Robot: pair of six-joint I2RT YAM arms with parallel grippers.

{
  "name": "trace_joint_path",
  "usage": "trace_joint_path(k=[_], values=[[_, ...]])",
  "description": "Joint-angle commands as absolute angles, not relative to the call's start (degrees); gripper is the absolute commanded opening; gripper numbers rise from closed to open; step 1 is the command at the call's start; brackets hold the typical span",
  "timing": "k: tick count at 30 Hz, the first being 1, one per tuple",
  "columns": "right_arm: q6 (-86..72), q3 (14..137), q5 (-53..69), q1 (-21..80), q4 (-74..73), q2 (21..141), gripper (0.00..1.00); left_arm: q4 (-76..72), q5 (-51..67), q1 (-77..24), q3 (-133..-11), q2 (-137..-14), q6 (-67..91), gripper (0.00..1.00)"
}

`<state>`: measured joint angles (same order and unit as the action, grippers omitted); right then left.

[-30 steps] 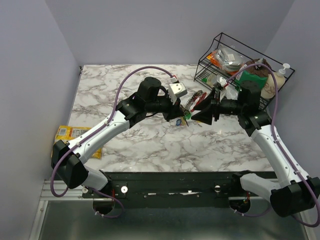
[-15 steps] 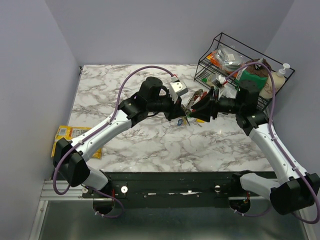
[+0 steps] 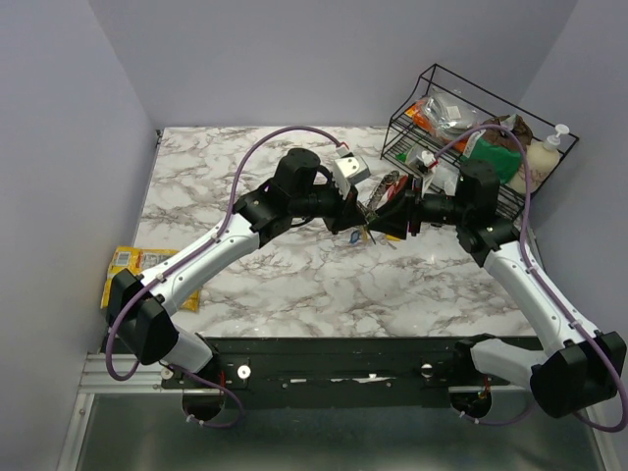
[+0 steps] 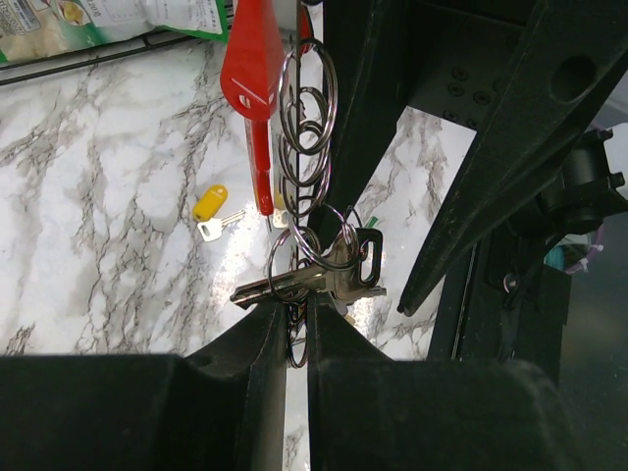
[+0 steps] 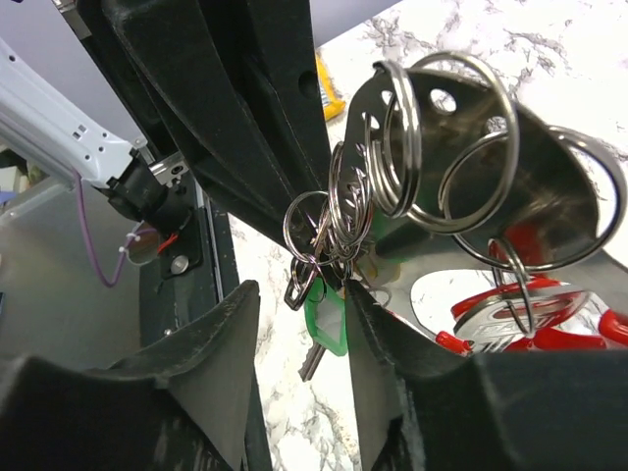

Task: Remove the keys from the keyring
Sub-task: Remove the key from the keyring.

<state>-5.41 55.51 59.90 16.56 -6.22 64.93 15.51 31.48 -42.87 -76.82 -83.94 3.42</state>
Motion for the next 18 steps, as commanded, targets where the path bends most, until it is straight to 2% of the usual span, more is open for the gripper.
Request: trace_joint_path(k=[1, 6, 14, 18], values=[[-7.9, 54.3, 59.1, 17.1, -2.3, 64.4, 0.46, 12.9, 30.3, -42.9, -78.8, -84.0, 3.9, 0.07], [-10.3, 53.4, 58.2, 17.1, -0.5, 63.4, 0.36, 12.8, 30.1, -42.9, -78.7, -84.4, 4.0, 0.07], [-13.4, 52.3, 58.7, 17.1, 3.8, 62.8, 0.35, 12.7, 29.7, -42.9, -78.8, -84.9, 4.1, 0.07], [-12.9, 52.1, 57.6, 17.1, 3.6, 63.0, 0.30, 12.7, 29.8, -42.9, -78.9, -85.1, 4.3, 0.07]])
